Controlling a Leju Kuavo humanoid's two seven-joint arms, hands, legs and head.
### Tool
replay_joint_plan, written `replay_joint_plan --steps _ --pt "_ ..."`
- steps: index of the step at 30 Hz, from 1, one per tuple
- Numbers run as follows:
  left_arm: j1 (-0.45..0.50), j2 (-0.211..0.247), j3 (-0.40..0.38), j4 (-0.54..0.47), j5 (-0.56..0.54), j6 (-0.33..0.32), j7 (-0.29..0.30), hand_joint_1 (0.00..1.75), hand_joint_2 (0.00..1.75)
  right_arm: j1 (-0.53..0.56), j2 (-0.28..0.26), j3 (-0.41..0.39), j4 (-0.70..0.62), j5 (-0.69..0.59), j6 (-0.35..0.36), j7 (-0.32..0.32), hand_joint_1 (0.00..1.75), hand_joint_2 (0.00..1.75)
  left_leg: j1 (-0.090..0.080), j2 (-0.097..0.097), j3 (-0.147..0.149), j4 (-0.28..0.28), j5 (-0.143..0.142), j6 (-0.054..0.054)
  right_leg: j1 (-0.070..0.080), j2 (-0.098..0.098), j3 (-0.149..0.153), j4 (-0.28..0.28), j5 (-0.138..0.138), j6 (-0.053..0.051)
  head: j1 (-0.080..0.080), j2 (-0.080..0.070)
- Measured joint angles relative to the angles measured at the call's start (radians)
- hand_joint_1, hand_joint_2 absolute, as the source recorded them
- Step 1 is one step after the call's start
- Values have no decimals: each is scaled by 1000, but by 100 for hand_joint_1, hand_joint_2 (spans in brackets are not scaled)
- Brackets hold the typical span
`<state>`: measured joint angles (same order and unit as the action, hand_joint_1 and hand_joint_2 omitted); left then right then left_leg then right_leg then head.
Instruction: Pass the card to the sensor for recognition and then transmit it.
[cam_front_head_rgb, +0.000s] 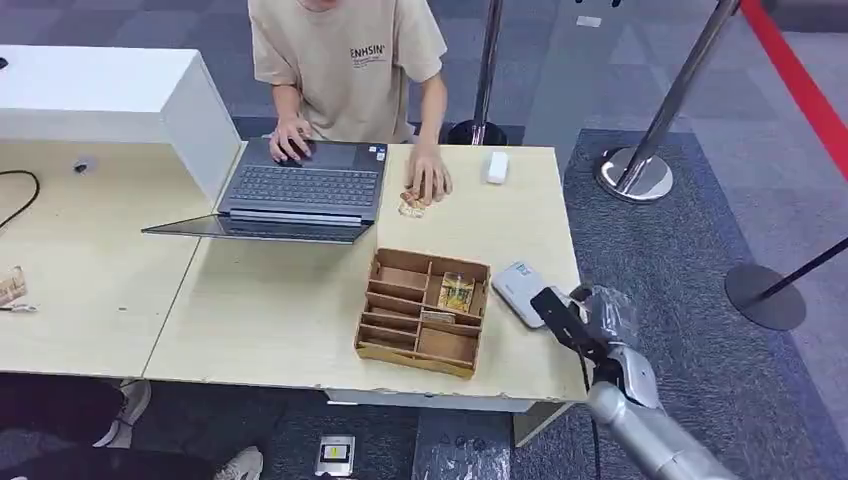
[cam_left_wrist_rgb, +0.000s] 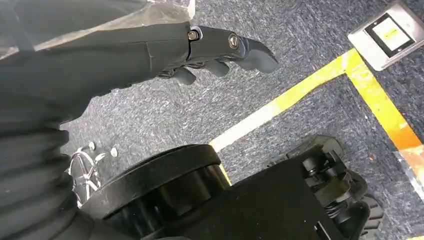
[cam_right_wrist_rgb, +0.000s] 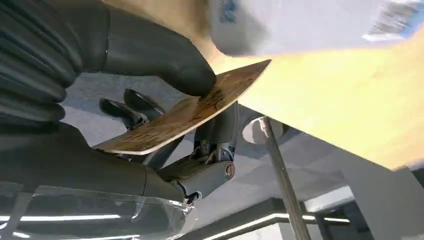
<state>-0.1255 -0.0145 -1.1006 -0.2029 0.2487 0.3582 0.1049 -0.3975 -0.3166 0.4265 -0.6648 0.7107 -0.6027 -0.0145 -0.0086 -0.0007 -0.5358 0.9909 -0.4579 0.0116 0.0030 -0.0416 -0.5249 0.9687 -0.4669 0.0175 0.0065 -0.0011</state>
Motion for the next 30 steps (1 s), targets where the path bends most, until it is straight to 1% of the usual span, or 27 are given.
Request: replay_joint_plan --steps 11,16,24,28,30 --pt "-1 -1 -2 -1 0 -20 14 0 175 13 34 25 101 79 -62 29 175 175 0 1 2 0 0 0 0 1 1 0 0 0 0 0" --pt "-1 -2 -6 -1 1 -21 15 0 175 8 41 30 126 92 -72 38 175 175 0 1 5 0 0 0 0 1 5 -1 0 0 0 0" --pt "-1 -2 -13 -1 0 -25 15 0 175 2 45 29 135 91 -92 38 175 175 0 1 8 0 0 0 0 1 8 -2 0 0 0 0" --pt "0 -2 -15 -1 0 -27 13 0 175 2 45 27 128 120 -94 38 175 175 0 1 8 0 0 0 0 1 8 -2 0 0 0 0" --pt "0 -1 -16 -1 -3 -27 11 0 175 19 44 6 98 142 -95 27 175 175 0 1 7 0 0 0 0 1 8 -1 0 0 0 0"
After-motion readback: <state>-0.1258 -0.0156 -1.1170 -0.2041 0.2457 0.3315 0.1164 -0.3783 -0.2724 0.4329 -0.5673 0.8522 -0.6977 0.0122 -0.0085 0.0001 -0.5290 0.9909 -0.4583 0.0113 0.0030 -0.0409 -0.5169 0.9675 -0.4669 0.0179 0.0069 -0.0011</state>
